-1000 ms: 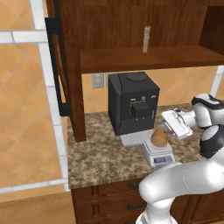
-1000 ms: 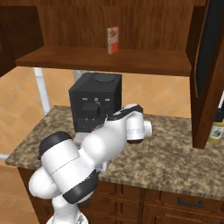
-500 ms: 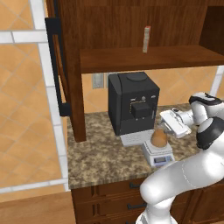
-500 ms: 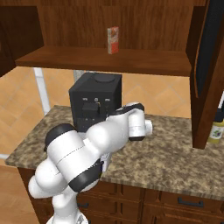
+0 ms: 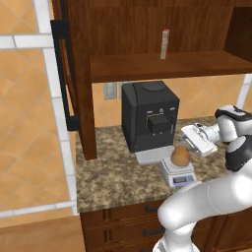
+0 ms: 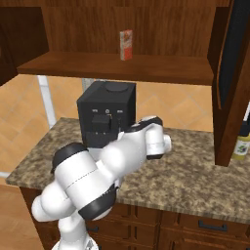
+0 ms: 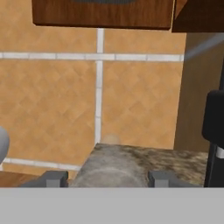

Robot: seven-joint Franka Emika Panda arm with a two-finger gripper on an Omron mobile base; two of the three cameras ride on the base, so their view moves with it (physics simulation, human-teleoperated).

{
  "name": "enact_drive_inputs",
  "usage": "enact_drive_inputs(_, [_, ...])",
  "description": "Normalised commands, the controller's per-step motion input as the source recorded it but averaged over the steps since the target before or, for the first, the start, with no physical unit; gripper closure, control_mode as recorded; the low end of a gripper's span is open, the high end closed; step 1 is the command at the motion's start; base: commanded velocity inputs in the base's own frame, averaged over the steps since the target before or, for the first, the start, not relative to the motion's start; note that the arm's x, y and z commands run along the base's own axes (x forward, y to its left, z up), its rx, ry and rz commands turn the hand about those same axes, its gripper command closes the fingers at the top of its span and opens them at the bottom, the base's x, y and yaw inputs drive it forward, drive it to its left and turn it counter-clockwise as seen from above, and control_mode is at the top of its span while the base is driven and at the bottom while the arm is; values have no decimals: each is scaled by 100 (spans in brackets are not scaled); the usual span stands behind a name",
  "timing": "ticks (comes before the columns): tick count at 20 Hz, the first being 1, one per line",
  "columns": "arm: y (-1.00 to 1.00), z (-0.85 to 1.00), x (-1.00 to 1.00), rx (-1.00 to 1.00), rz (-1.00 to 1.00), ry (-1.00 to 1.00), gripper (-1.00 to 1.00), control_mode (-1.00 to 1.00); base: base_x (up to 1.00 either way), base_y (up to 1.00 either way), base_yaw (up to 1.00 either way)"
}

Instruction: Pick the honey bottle and place it on the digital scale for weighing, and close the cabinet.

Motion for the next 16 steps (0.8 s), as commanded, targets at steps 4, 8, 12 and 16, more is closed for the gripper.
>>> enact_drive_inputs(4, [0, 0, -6, 0, 0, 2, -100, -100, 0, 0, 0])
enact_drive_inputs(8, [0, 11, -11, 0, 0, -2, -100, -100, 0, 0, 0])
enact_drive_inputs(12, [-1, 44, -1, 0, 0, -1, -100, -100, 0, 0, 0])
enact_drive_inputs(16, [-1, 86, -53, -1, 0, -33, -100, -100, 0, 0, 0])
